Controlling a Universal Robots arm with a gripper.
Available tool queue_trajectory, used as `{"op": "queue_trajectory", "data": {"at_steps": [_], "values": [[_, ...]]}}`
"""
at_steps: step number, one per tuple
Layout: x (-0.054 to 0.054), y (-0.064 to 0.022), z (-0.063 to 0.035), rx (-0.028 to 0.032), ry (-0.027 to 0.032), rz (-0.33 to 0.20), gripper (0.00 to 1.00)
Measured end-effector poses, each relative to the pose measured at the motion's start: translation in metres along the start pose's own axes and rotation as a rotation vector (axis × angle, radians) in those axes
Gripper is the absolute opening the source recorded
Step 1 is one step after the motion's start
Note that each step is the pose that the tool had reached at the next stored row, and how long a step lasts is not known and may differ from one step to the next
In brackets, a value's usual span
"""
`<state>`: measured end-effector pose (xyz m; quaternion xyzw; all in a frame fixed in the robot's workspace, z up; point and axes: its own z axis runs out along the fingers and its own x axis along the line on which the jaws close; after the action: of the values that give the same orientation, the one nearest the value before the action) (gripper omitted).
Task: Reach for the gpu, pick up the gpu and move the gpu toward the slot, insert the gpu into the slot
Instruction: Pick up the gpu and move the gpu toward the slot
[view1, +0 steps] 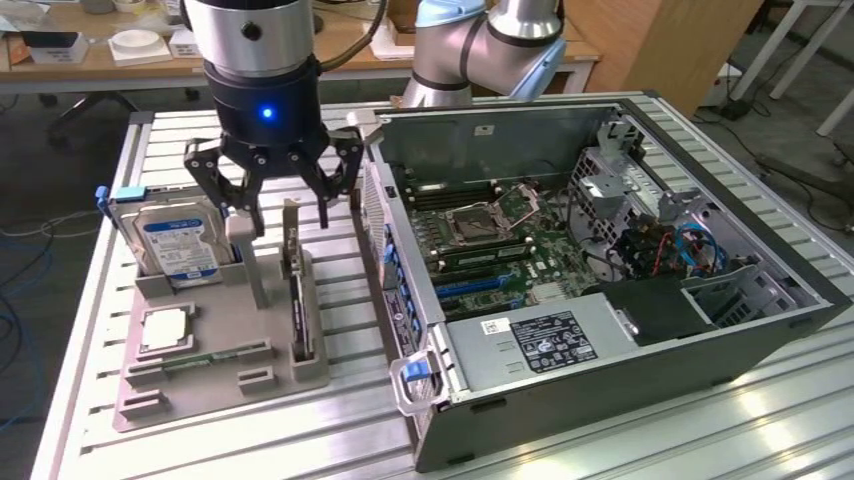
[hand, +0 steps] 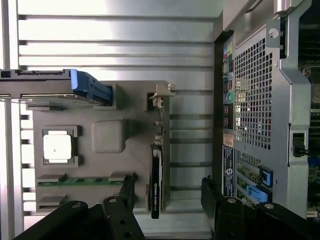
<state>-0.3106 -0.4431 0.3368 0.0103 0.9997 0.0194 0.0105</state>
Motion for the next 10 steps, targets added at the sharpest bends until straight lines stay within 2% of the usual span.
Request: {"op": "queue_trajectory", "data": {"at_steps": [10], "values": [[0.0008,-0.0006,0.0078,0.0,0.0,0.0,0.65]]}}
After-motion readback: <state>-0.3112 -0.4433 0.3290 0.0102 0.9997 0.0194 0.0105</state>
